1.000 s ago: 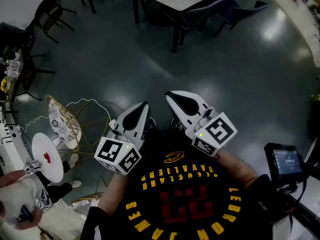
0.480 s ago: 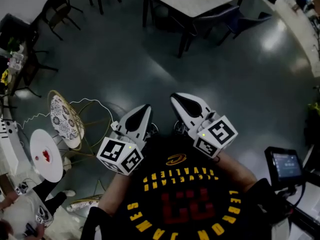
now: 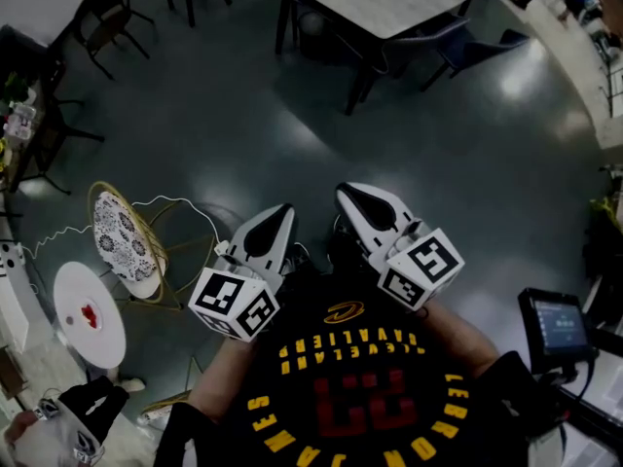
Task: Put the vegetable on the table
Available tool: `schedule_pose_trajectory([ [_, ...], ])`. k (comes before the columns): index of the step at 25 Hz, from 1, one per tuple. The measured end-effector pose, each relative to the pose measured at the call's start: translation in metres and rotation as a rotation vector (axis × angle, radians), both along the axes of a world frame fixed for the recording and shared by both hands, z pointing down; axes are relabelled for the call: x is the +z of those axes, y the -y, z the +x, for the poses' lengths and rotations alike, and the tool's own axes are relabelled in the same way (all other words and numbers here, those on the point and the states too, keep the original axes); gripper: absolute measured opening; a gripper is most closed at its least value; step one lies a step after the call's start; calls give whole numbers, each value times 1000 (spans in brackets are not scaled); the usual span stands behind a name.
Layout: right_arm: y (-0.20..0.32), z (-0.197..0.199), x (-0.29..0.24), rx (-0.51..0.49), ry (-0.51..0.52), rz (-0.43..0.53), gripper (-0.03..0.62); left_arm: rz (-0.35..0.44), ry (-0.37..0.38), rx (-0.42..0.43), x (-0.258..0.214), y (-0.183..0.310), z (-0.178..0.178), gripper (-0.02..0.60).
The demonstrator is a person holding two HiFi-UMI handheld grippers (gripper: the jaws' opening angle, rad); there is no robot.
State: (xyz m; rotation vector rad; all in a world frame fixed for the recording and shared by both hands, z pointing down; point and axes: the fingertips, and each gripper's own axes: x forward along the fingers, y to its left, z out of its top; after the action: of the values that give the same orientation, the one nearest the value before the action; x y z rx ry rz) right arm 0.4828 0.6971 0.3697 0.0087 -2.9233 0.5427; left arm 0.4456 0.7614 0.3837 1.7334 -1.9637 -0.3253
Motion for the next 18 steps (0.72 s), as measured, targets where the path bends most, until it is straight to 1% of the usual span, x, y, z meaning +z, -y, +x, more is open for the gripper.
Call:
schedule_pose_trajectory([
  [4,14,-20,-1,-6,3,-11,5,-5,-11,-15,3,10,-17,0],
  [9,37,-49,16,-57,8,-58,5,-51,-5,-65,19,30,-42,0],
  [12,67,-73,16,-82,32,-67,5,-55,13,-102,21,55,-64,0],
  [16,118,-103,3,-103,70,-48,5,-43,-4,-145,13,101,-95,0],
  [18,139,-112,1,-115,75,-48,5,-40,1,-177,7,118,-105,0],
])
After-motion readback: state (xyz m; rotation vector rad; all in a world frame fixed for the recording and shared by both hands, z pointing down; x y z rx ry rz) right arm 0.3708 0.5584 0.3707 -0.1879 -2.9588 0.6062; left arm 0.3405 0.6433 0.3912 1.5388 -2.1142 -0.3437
